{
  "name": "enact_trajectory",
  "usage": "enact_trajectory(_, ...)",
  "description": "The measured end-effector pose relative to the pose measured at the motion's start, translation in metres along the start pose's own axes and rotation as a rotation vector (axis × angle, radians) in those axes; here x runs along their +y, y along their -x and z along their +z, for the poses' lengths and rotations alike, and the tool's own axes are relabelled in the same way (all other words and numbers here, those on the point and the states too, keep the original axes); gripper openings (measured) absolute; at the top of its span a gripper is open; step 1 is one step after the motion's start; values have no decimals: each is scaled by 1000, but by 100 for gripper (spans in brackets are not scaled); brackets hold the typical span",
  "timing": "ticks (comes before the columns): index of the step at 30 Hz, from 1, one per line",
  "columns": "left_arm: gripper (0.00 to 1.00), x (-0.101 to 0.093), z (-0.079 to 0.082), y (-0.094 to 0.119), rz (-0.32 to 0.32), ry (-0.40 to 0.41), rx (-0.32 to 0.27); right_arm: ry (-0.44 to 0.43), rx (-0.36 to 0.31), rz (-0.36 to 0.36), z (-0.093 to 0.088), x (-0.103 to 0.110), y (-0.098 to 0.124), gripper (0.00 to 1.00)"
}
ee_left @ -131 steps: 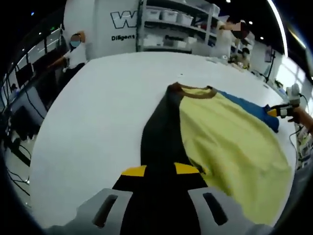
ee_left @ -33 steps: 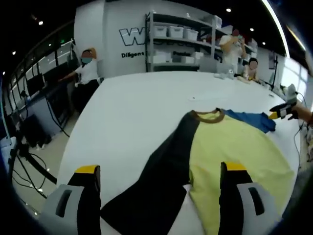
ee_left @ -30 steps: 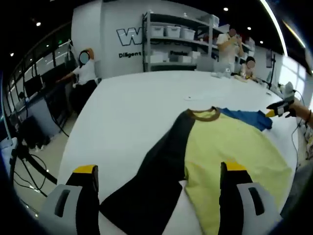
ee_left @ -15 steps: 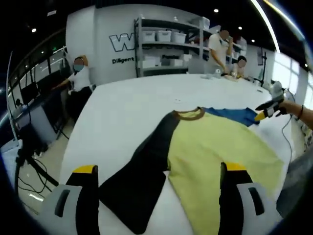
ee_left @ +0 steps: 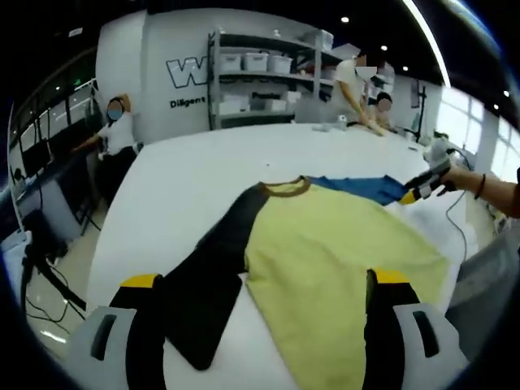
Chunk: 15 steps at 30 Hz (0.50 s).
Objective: Fold the garment on the visible template until the final outline fits inside the template.
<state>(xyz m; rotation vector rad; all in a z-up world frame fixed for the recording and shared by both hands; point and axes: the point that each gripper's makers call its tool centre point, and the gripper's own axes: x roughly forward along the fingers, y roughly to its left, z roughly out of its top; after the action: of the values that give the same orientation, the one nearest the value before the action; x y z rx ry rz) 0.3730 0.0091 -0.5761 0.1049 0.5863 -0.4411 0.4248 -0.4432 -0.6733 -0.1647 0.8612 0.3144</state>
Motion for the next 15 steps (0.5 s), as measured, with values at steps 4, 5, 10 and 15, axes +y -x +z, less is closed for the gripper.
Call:
enact_trajectory(4, 99, -6, -6, 1, -20, 2, 6, 32, 28, -18, -6, -4, 0, 47)
enact_trajectory(5, 99, -6, -8, 1, -21, 5, 6, 30, 28, -19, -6, -4, 0, 46)
enact_trajectory(10, 99, -11, -14, 4, -42, 16, 26, 38, 39, -13, -10, -3, -1, 39)
enact_trajectory(15, 99, -14, -13, 10, -52, 45, -1, 37, 44, -29, -11, -11, -2, 28)
